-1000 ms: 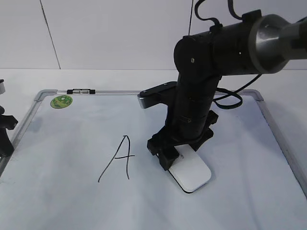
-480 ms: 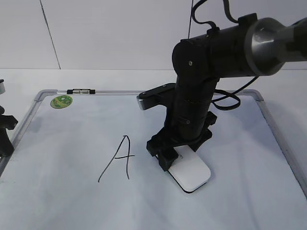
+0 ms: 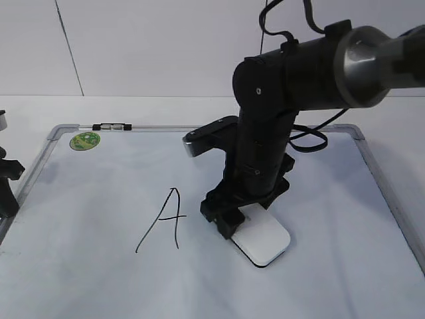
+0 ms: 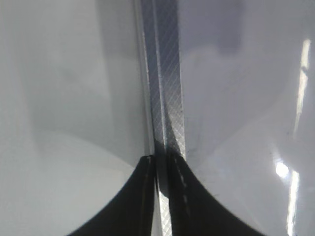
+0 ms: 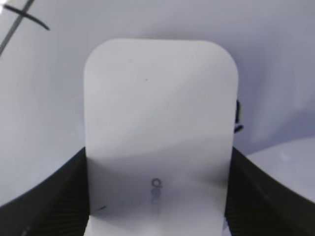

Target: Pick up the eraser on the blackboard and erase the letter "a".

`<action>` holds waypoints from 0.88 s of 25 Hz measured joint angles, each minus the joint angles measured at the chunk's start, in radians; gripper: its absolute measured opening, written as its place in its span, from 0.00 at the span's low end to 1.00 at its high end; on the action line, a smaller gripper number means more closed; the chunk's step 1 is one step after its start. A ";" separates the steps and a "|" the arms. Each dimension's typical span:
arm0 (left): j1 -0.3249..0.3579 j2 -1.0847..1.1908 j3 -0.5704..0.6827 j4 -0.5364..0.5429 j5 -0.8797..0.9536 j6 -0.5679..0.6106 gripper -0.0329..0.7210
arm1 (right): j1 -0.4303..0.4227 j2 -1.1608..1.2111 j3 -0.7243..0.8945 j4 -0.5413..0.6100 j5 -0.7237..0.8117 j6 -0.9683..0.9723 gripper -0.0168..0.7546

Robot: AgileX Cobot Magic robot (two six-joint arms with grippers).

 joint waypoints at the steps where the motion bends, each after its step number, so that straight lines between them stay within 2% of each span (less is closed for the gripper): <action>1: 0.000 0.000 0.000 0.001 0.000 0.000 0.11 | 0.011 0.000 0.000 -0.008 -0.002 -0.005 0.74; 5: 0.000 0.000 0.000 0.002 0.000 0.000 0.11 | 0.076 0.002 -0.001 -0.011 -0.011 -0.016 0.74; 9: 0.000 0.000 0.000 0.002 0.000 0.000 0.11 | 0.080 0.002 -0.001 -0.020 -0.015 -0.011 0.74; 12: 0.000 0.000 0.000 0.002 0.000 0.000 0.11 | 0.043 0.004 -0.001 -0.020 -0.015 0.009 0.74; 19: 0.000 0.000 0.000 0.002 0.000 0.000 0.11 | -0.126 0.004 -0.002 -0.020 -0.021 0.024 0.74; 22: 0.000 0.000 0.000 0.002 -0.002 0.000 0.11 | -0.130 0.004 -0.002 -0.020 -0.021 0.024 0.74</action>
